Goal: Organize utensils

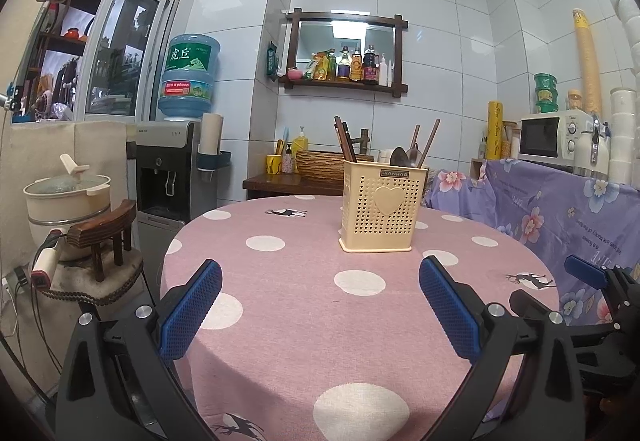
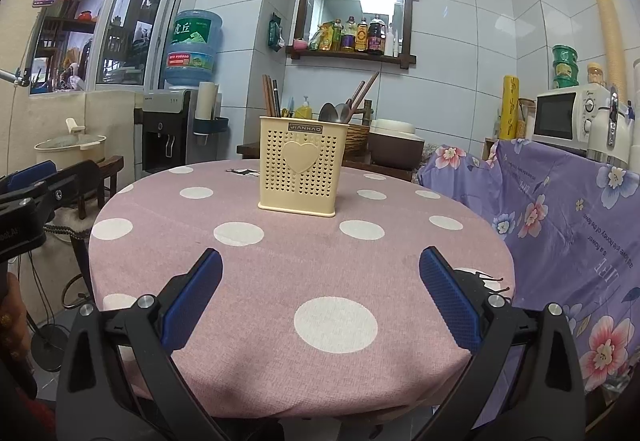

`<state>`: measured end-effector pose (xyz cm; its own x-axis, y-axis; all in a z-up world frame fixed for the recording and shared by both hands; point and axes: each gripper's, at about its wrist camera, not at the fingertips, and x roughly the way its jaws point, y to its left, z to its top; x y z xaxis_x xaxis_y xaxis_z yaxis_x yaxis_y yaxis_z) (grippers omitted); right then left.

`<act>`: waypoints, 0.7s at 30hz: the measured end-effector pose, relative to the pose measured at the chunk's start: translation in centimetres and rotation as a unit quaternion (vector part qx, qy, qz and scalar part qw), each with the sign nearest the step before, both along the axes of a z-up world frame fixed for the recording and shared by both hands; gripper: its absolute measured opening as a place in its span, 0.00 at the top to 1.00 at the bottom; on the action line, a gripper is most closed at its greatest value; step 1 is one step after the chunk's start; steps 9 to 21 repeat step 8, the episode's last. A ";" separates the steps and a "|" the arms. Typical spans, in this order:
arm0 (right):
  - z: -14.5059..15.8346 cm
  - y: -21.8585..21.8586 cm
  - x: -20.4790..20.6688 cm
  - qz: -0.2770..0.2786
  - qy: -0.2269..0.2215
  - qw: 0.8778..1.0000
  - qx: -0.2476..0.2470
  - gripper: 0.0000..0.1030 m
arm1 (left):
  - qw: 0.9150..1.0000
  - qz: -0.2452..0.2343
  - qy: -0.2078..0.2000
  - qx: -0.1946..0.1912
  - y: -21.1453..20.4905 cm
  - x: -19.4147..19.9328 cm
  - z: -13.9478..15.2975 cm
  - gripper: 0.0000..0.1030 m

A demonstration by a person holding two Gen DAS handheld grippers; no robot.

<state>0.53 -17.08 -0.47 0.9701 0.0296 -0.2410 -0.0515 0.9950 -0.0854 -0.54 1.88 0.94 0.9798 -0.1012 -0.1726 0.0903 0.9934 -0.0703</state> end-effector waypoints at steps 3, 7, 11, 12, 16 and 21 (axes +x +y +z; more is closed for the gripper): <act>-0.1 0.0 0.0 0.000 0.001 1.000 0.001 0.05 | 1.000 0.003 0.002 0.000 0.0 0.0 0.0 0.05; -0.2 0.1 0.1 0.001 0.003 1.000 0.001 0.05 | 1.000 0.002 0.004 0.001 0.1 0.0 0.0 0.05; -0.3 0.2 0.1 0.001 0.004 1.000 0.001 0.05 | 1.000 0.003 0.004 0.001 0.1 0.0 -0.1 0.05; -0.3 0.2 0.1 0.001 0.004 1.000 0.001 0.05 | 1.000 0.003 0.004 0.001 0.1 0.0 -0.1 0.05; -0.3 0.2 0.1 0.001 0.004 1.000 0.001 0.05 | 1.000 0.003 0.004 0.001 0.1 0.0 -0.1 0.05; -0.3 0.2 0.1 0.001 0.004 1.000 0.001 0.05 | 1.000 0.003 0.004 0.001 0.1 0.0 -0.1 0.05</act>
